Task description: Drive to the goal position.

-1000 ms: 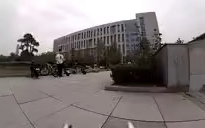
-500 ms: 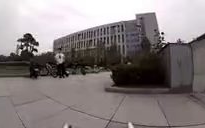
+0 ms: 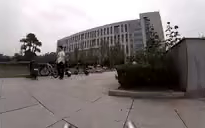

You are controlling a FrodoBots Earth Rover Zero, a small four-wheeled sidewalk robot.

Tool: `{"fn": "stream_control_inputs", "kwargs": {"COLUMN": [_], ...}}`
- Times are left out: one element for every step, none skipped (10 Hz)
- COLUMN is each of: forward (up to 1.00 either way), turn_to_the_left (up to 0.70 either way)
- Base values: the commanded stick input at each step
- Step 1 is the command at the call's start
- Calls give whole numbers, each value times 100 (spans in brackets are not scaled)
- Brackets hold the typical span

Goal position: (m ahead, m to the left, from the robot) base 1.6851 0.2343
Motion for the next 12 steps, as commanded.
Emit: {"fn": "stream_control_inputs", "kwargs": {"forward": [70,70,70,70,70,70,70,70,70,70,70,70], "turn_to_the_left": [14,14,14,14,14,14,14,14,14,14,14,14]}}
